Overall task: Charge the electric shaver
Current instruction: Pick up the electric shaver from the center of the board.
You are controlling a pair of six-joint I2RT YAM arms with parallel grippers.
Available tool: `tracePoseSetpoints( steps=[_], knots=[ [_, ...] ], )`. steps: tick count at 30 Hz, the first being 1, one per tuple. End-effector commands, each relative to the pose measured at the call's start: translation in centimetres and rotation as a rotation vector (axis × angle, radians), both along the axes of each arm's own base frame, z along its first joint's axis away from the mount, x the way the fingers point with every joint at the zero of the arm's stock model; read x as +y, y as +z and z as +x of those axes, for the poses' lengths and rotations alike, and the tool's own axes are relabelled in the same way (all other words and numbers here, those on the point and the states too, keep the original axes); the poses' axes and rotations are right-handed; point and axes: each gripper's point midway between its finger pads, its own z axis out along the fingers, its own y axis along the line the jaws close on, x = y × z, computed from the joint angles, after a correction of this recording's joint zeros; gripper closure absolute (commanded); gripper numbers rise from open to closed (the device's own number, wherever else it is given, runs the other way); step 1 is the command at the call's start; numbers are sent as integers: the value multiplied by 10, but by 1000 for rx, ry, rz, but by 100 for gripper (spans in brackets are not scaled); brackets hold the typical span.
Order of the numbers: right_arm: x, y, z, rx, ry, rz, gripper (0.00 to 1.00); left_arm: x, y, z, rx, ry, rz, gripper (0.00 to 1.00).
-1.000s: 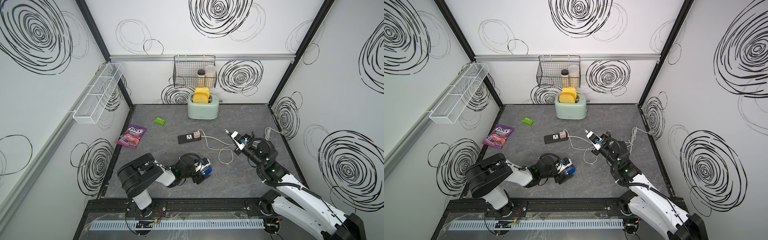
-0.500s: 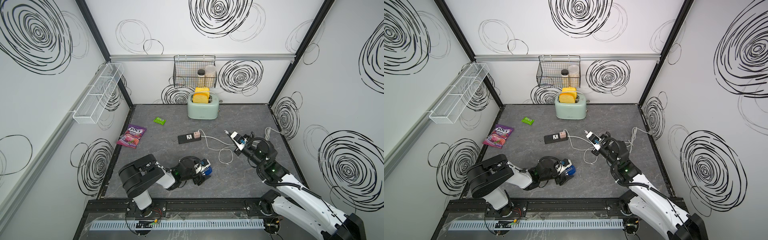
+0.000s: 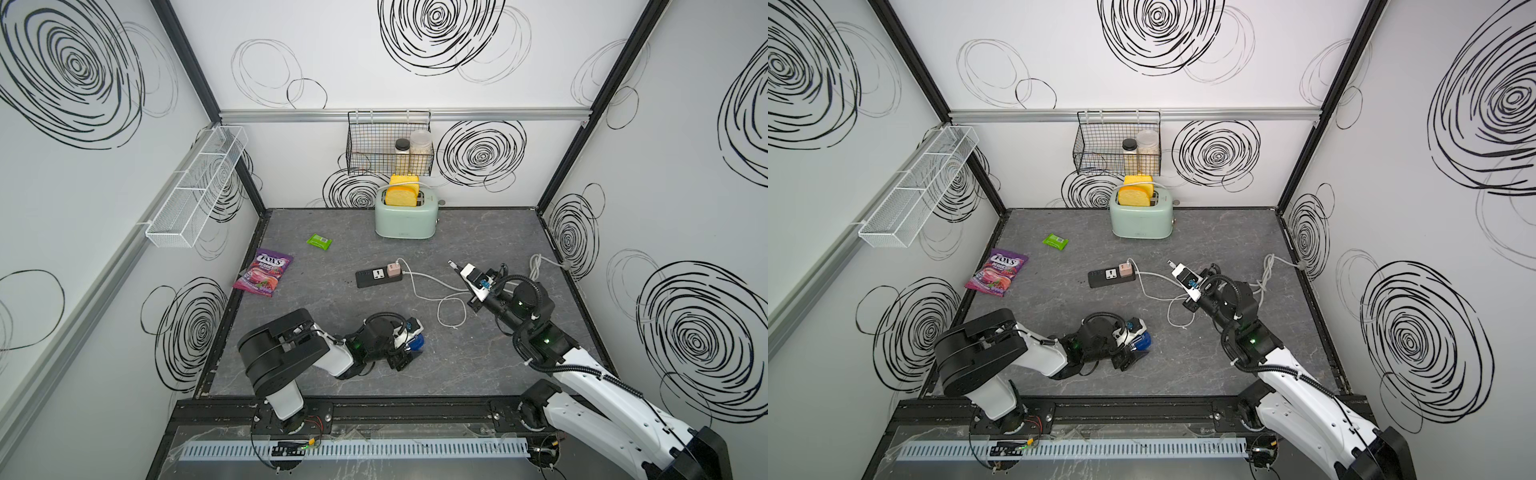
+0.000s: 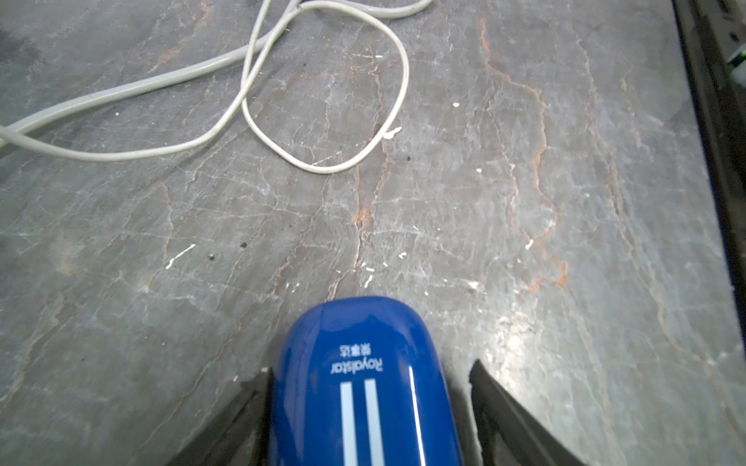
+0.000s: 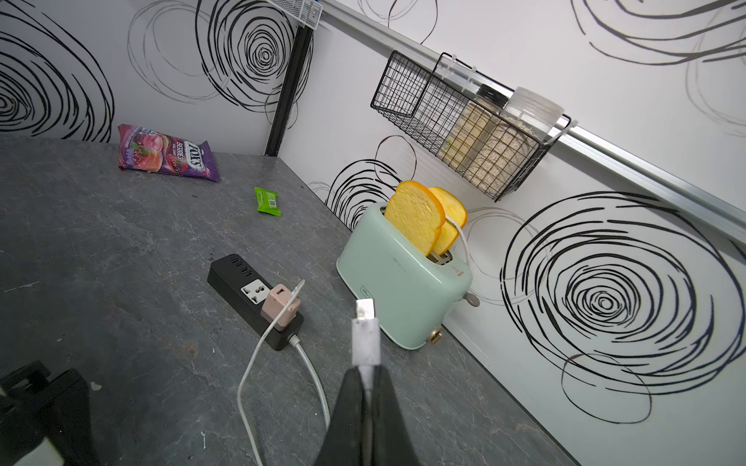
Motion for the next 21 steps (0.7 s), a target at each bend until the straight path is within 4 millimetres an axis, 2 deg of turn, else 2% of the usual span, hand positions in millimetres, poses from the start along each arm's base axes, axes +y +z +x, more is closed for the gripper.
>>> tracePoseSetpoints(
  steps=[1, 5, 12, 15, 20, 21],
  knots=[
    [1, 20, -3, -44, 17, 12, 100, -3, 4, 5, -7, 28, -21, 22],
    [1, 21, -4, -47, 18, 13, 100, -2, 4, 4, 0, 31, -23, 22],
    [-1, 20, -7, -48, 21, 14, 100, -3, 4, 5, 1, 38, -36, 36],
    [-2, 21, -8, -52, 20, 16, 100, -4, 5, 7, -4, 31, -36, 53],
    [-2, 24, -8, -47, 22, 11, 100, 2, 16, 15, -12, 30, -73, 98],
    [-2, 23, -8, -36, 26, 8, 100, 3, 21, 18, -16, 27, -86, 100]
  ],
)
